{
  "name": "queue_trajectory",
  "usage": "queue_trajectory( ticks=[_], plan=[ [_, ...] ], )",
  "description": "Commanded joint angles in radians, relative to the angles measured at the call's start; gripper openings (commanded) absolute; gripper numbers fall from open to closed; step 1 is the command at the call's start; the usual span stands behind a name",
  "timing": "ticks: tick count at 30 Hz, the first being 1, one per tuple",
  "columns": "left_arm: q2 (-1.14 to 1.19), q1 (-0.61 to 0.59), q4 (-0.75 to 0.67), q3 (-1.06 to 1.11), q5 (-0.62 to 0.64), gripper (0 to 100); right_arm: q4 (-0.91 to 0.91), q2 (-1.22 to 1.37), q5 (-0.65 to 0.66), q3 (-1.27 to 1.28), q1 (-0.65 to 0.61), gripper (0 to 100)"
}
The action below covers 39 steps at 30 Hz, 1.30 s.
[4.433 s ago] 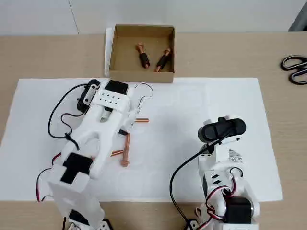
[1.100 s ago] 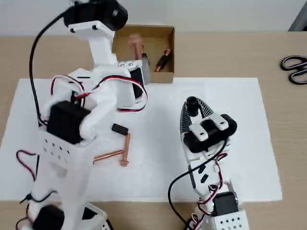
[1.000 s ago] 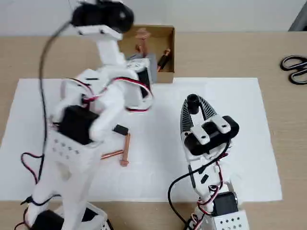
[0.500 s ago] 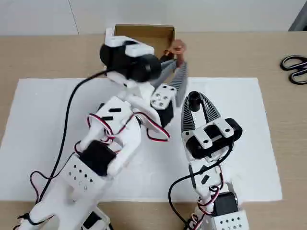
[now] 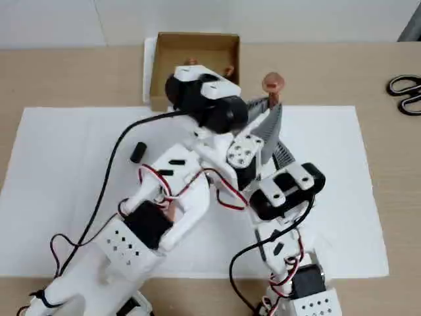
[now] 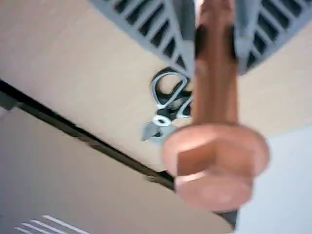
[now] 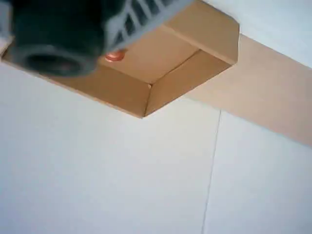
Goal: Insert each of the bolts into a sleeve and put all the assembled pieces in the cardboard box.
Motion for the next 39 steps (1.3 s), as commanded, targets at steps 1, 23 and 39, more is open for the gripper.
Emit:
queue_trajectory(
  ticks=[1,23,39],
  plan=[
    [-0.014,-0.066,-0.029,-0.005,0.0,1,-0.025,-0.005,0.008,-0.015,-0.004,0.3],
    [-0.015,-0.014,0.035,-0.044,0.002,1,-0.124,-0.005,0.008,-0.009,-0.002,0.4],
    [-0.075,-0.046,0.167,-0.2,-0.034,1,-0.122,-0.005,0.009,-0.009,-0.002,0.4]
  ],
)
